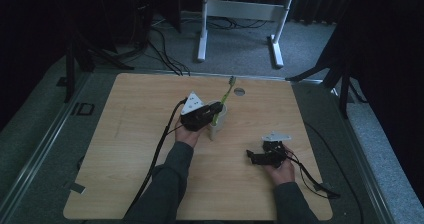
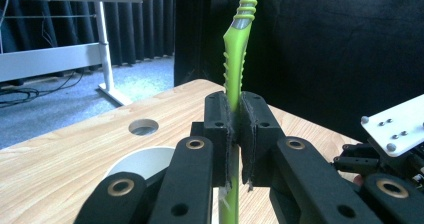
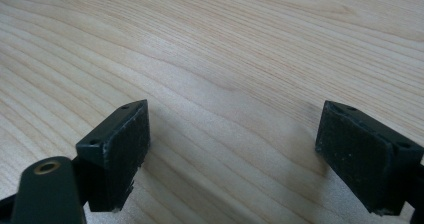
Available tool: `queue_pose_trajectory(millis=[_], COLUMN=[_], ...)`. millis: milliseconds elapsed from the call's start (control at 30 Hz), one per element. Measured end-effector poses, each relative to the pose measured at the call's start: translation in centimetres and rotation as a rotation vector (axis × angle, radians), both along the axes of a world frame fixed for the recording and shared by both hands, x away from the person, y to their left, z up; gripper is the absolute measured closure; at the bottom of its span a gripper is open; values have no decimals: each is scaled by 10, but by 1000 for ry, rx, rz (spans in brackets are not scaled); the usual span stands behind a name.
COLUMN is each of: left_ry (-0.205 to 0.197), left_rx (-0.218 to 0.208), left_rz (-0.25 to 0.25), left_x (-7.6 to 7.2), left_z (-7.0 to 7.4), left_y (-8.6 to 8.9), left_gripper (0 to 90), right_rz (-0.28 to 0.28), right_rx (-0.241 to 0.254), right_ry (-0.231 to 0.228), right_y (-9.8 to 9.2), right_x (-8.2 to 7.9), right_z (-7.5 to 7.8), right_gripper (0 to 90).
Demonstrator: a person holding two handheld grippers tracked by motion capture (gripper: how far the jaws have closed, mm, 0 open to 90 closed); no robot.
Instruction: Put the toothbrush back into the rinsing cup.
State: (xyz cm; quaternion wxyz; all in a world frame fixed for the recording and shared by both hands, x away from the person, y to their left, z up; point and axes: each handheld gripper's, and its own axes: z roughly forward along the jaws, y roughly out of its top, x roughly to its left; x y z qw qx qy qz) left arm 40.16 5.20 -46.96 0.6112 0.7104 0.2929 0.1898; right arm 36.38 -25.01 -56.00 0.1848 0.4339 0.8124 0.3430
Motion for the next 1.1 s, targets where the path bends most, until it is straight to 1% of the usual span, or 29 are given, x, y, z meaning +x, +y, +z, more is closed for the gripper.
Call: queue_pose_trajectory(millis=[267,367,433,467,500,533,567,600,633,667,700,733,767,867,933,1000,1067,1100], left_ry=[4,17,22,27,27,27,27,49,68,68,74,82,82,74,75,81,93,93], left_rx=[7,0,4,22,22,64,64,107,115,115,128,136,136,160,162,172,202,202], left_rz=[0,2,-5,-18,-18,17,17,60,65,65,72,67,67,73,83,104,144,144], left_x=[0,-1,-2,-6,-6,-14,-14,-22,-24,-24,-27,-30,-30,-32,-32,-32,-32,-32], left_z=[-7,-12,-13,-16,-16,-21,-21,-27,-29,-29,-31,-32,-32,-31,-30,-31,-31,-31], left_y=[0,3,4,5,5,8,8,12,14,14,17,20,20,22,24,27,32,32], left_gripper=[829,828,826,819,752,661,528,436,386,341,341,301,288,288,288,288,292,296], right_rz=[2,4,3,4,4,4,3,3,4,4,4,3,3,2,3,3,3,3], right_rx=[1,-1,-1,-2,-2,-1,1,1,1,0,0,2,2,2,1,1,2,2], right_ry=[0,-1,0,-1,-1,-1,-2,-2,-2,-3,-3,0,0,-1,-1,-1,-1,-1], right_y=[0,0,0,0,0,0,0,0,0,0,0,0,0,0,0,0,0,0], right_x=[0,0,0,0,0,0,0,0,0,0,0,0,0,0,0,0,0,0], right_z=[0,0,0,0,0,0,0,0,0,0,0,0,0,0,0,0,0,0], right_gripper=[138,138,138,138,138,138,138,138,139,138,138,139,139,139,139,139,139,139])
